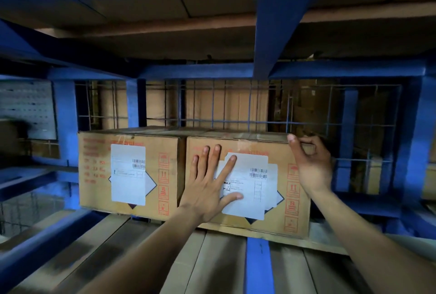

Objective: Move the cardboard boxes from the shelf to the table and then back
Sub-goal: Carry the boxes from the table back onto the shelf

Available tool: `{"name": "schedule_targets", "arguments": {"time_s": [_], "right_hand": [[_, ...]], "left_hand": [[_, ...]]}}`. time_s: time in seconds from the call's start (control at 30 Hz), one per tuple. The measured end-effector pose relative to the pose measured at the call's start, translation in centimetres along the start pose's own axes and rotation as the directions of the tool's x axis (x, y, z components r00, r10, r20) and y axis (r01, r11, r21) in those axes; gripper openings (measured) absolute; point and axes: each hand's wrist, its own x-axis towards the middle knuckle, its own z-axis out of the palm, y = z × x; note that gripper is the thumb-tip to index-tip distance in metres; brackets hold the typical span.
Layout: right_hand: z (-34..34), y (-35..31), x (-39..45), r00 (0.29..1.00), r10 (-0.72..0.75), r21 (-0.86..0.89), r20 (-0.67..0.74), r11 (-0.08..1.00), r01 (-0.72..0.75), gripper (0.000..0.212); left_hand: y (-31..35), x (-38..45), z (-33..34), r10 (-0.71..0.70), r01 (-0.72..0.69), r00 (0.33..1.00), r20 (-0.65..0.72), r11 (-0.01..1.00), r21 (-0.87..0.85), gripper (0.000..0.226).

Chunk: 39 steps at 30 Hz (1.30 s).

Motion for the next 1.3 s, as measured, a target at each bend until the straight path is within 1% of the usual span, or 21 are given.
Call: {"name": "schedule_targets", "arguments": {"time_s": [0.1, 0.23, 0.3, 0.37, 0.4, 0.47, 0.5, 0.6, 0.7, 0.77, 0.83, 0.93, 1.0, 1.07, 1.17, 1.23, 1.3], "right_hand": [[0.0, -0.3, -0.3, 0.999, -0.01, -0.051, 0.032, 0.999, 0.011, 0.04], [-0.6, -0.8, -0.8, 0.986, 0.106, -0.036, 0.13, 0.994, -0.102, 0.047], [-1.7, -1.0, -1.5, 0.95, 0.186, -0.031, 0.251, 0.982, -0.184, 0.052], [-3.3, -1.2, -3.1, 0.899, 0.237, -0.027, 0.368, 0.969, -0.244, 0.06], [-4.1, -1.2, -4.0, 0.876, 0.255, -0.04, 0.408, 0.964, -0.262, 0.06], [-5.6, -1.4, -6.2, 0.831, 0.315, -0.103, 0.458, 0.948, -0.302, 0.058], [-6.3, -1.3, -7.2, 0.82, 0.348, -0.162, 0.454, 0.937, -0.308, 0.058], [-8.6, -1.0, -10.4, 0.836, 0.415, -0.41, 0.358, 0.874, -0.259, 0.064], [-11.5, -1.0, -14.1, 0.886, 0.39, -0.528, 0.25, 0.822, -0.212, 0.062], [-14.0, -1.3, -16.9, 0.931, 0.341, -0.564, 0.132, 0.798, -0.212, 0.053], [-17.0, -2.1, -19.8, 0.968, 0.25, -0.58, 0.019, 0.791, -0.193, 0.043], [-21.8, -4.1, -24.3, 0.982, 0.139, -0.644, -0.128, 0.741, -0.189, 0.039], [-25.4, -5.7, -27.5, 0.965, 0.11, -0.672, -0.24, 0.699, -0.247, 0.031], [-29.2, -7.5, -31.2, 0.936, 0.079, -0.684, -0.342, 0.663, -0.306, 0.029], [-34.1, -10.9, -37.7, 0.875, 0.068, -0.684, -0.48, 0.596, -0.421, 0.025], [-36.6, -13.2, -42.3, 0.81, 0.066, -0.656, -0.583, 0.55, -0.517, 0.021], [-39.1, -15.8, -47.8, 0.707, 0.052, -0.591, -0.706, 0.506, -0.628, 0.022]], "left_hand": [[0.0, 0.2, -0.3, 0.0, 0.0, 0.999, 0.038, 1.0, -0.009, 0.091], [0.3, -0.1, -1.7, -0.006, 0.009, 0.998, 0.067, 0.999, -0.047, 0.09], [0.5, -0.6, -2.6, 0.006, -0.002, 0.998, 0.057, 0.997, -0.073, 0.085], [0.7, -1.3, -3.7, 0.001, 0.005, 0.999, 0.043, 0.99, -0.141, 0.076], [0.8, -1.7, -4.4, -0.013, 0.02, 0.999, 0.035, 0.983, -0.183, 0.071], [1.3, -2.6, -5.5, -0.029, 0.036, 0.999, 0.032, 0.964, -0.265, 0.065], [1.7, -3.0, -6.0, -0.014, 0.026, 0.999, 0.039, 0.951, -0.309, 0.063], [4.2, -3.7, -7.4, 0.082, -0.036, 0.993, 0.087, 0.901, -0.433, 0.058], [8.4, -4.2, -9.2, 0.174, -0.071, 0.978, 0.117, 0.801, -0.594, 0.053], [11.8, -5.1, -10.3, 0.23, -0.087, 0.966, 0.117, 0.718, -0.69, 0.051], [15.3, -6.5, -11.4, 0.309, -0.138, 0.947, 0.089, 0.641, -0.755, 0.053], [20.5, -9.1, -13.0, 0.427, -0.201, 0.903, 0.044, 0.512, -0.835, 0.05], [24.1, -11.1, -14.2, 0.476, -0.234, 0.88, -0.004, 0.426, -0.874, 0.05], [27.8, -13.4, -16.1, 0.523, -0.244, 0.851, -0.052, 0.307, -0.92, 0.049], [33.5, -17.4, -20.2, 0.616, -0.23, 0.781, -0.101, 0.133, -0.964, 0.048], [37.0, -20.7, -23.5, 0.692, -0.21, 0.708, -0.141, 0.016, -0.978, 0.05], [40.3, -24.9, -27.3, 0.753, -0.19, 0.629, -0.196, -0.095, -0.977, 0.045]]}}
